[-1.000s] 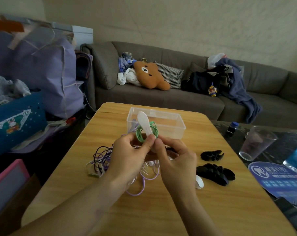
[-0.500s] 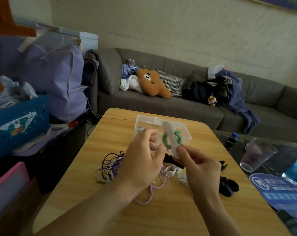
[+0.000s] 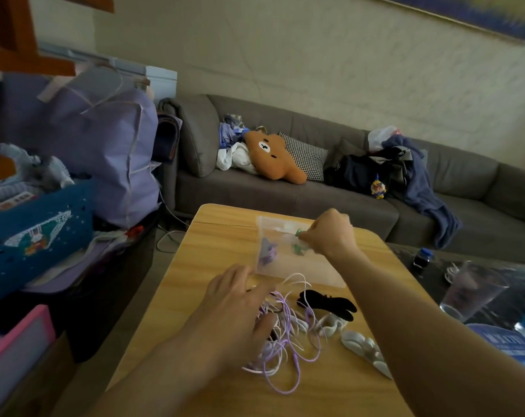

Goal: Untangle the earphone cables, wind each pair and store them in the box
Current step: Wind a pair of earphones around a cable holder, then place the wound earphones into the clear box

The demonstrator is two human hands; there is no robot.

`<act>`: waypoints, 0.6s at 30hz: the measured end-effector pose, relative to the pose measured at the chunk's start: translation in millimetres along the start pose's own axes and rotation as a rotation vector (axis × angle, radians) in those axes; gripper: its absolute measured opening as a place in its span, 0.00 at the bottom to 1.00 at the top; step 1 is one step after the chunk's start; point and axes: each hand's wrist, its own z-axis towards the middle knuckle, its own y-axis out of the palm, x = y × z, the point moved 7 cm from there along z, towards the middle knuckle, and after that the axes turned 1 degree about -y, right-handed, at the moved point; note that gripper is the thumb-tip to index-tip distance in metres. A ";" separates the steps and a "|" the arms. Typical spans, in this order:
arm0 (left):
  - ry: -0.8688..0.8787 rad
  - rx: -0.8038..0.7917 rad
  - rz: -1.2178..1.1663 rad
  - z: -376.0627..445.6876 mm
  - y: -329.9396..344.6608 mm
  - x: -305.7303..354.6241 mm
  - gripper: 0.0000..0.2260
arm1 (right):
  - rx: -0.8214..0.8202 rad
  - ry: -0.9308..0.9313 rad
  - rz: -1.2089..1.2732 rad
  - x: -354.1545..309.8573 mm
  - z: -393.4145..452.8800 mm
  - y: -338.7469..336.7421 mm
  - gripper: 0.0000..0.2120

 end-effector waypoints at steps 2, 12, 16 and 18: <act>-0.009 -0.064 -0.024 -2.6 4.7 -2.9 0.18 | -0.148 0.030 -0.030 -4.3 4.7 20.6 0.13; -0.088 -0.173 -0.029 -4.7 21.3 -16.2 0.23 | -0.562 -0.101 -0.052 -34.3 -27.7 35.0 0.41; -0.146 -0.202 0.026 -5.0 27.2 -23.2 0.26 | -0.376 -0.242 0.034 -36.5 -43.9 11.8 0.35; -0.120 -0.180 0.094 -5.3 26.7 -21.3 0.28 | -0.066 -0.404 0.157 -38.4 -59.7 -16.0 0.25</act>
